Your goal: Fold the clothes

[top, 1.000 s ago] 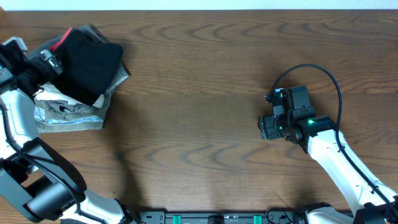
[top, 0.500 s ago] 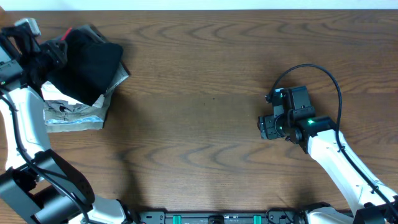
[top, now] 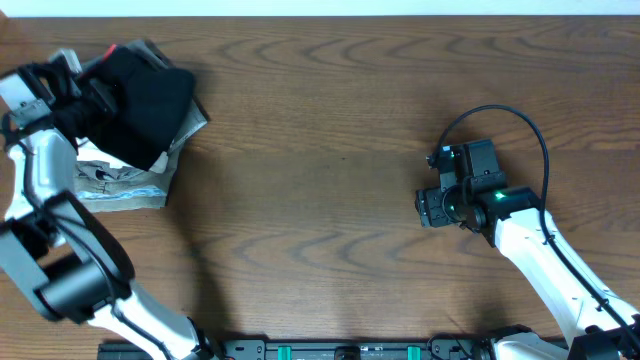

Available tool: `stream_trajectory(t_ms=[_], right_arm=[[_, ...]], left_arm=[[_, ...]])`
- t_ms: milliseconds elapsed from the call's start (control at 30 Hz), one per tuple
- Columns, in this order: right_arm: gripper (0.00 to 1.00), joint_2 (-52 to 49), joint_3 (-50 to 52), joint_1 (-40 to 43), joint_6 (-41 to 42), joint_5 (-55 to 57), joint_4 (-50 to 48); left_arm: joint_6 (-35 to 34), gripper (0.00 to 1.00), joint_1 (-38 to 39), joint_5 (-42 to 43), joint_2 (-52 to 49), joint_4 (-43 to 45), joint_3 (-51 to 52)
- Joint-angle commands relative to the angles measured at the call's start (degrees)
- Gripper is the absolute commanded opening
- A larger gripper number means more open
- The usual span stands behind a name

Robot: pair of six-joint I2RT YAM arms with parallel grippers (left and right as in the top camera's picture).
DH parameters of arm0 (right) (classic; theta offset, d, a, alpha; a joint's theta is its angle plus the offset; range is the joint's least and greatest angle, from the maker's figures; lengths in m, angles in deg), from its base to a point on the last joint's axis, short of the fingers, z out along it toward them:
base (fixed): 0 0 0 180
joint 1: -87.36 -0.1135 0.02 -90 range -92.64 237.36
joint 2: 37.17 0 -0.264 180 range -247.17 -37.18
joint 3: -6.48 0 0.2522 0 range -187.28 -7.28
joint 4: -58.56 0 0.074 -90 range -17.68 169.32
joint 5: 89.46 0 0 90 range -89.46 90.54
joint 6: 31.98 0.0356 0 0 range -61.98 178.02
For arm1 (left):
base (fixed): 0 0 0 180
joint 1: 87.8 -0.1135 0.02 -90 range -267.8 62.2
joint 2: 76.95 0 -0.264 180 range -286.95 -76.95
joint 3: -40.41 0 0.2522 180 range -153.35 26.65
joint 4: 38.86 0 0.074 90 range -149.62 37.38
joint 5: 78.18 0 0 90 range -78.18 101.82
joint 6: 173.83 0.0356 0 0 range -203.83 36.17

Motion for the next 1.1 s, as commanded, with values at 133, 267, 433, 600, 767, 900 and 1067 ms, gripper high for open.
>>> stream_trajectory(t_ms=[133, 267, 433, 600, 767, 900, 1067], right_arm=[[0.73, 0.22, -0.66, -0.81, -0.09, 0.39, 0.72], [0.78, 0.22, -0.66, -0.83, -0.09, 0.35, 0.72], [0.99, 0.22, -0.66, -0.83, -0.07, 0.35, 0.72], [0.99, 0.22, -0.66, -0.81, -0.07, 0.37, -0.26], [0.99, 0.22, -0.68, -0.81, 0.35, 0.35, -4.50], [0.99, 0.22, -1.75, 0.20, 2.82, 0.37, -8.46], [0.99, 0.22, -6.69, 3.54, 2.75, 0.37, -9.09]], left_arm=[[-0.90, 0.29, -4.72, 1.31, -5.42, 0.33, -0.83], [-0.92, 0.86, -5.35, 8.66, -4.24, 1.92, -0.98], [-0.90, 0.98, -4.52, 9.33, 1.25, 1.99, -1.18], [-0.90, 0.98, -2.05, 9.35, 11.04, 0.55, -1.18], [0.61, 0.98, 3.41, 3.56, 18.99, -4.68, -1.18], [5.09, 0.98, 11.80, -5.53, 23.34, -11.82, -1.18], [5.84, 0.98, 23.10, -16.28, 24.59, -20.22, -1.18]])
